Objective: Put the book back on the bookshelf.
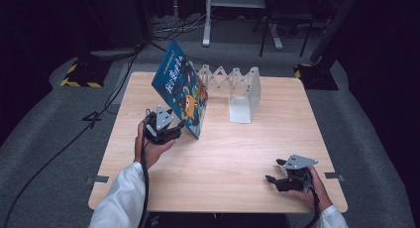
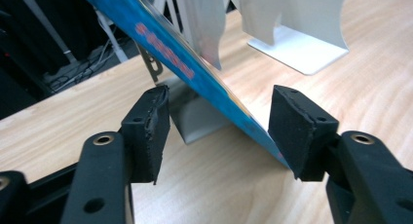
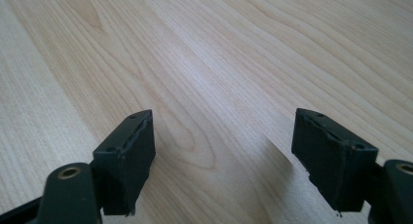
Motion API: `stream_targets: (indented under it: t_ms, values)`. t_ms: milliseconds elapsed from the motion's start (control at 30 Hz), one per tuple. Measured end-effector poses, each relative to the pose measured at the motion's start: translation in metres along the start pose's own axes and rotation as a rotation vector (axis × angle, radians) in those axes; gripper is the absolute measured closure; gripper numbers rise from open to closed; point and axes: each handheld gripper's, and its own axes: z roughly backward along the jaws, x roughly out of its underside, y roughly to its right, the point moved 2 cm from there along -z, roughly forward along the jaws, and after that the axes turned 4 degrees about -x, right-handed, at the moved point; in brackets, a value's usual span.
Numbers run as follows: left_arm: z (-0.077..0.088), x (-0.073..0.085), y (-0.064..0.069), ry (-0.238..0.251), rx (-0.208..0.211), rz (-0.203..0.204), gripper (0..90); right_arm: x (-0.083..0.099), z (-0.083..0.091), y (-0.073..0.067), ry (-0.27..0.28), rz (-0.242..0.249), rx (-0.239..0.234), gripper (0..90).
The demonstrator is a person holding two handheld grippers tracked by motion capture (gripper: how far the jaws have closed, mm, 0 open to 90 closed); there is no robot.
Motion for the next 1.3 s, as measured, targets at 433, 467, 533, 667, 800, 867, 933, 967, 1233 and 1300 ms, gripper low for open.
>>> stream_targets:
  t_ms: [433, 467, 533, 667, 800, 867, 933, 967, 1233, 1300]
  values:
    - [0.014, 0.011, 0.011, -0.04, 0.049, -0.078, 30.0, -0.001, 0.005, 0.002, -0.002, -0.011, 0.019, 24.3]
    - [0.014, 0.012, 0.011, -0.039, 0.049, -0.077, 30.0, -0.001, 0.004, 0.002, -0.004, -0.012, 0.023, 24.3]
    - [0.013, 0.013, 0.012, -0.046, 0.048, -0.079, 29.9, -0.001, 0.004, 0.002, -0.003, -0.009, 0.024, 24.2]
    - [0.018, 0.016, 0.012, -0.059, 0.059, -0.091, 29.3, -0.002, 0.006, 0.001, 0.002, -0.013, 0.022, 24.3]
    - [0.023, 0.02, 0.012, -0.073, 0.054, -0.111, 27.8, -0.003, 0.009, 0.001, -0.004, -0.005, 0.025, 24.0]
    - [0.028, 0.024, 0.012, -0.086, 0.065, -0.119, 26.5, -0.005, 0.012, 0.001, -0.004, -0.007, 0.037, 23.9]
    - [0.033, 0.028, 0.012, -0.1, 0.06, -0.139, 25.5, -0.006, 0.015, 0.001, -0.007, -0.018, 0.048, 24.0]
    - [0.035, 0.03, 0.011, -0.105, 0.06, -0.148, 25.0, -0.007, 0.016, 0.001, -0.01, -0.015, 0.058, 24.0]
    - [0.054, 0.049, 0.009, -0.171, 0.12, -0.183, 19.1, -0.005, 0.03, 0.006, -0.005, -0.052, 0.109, 24.2]
    - [0.056, 0.053, 0.007, -0.185, 0.145, -0.173, 18.9, -0.004, 0.033, 0.008, -0.009, -0.049, 0.125, 25.3]
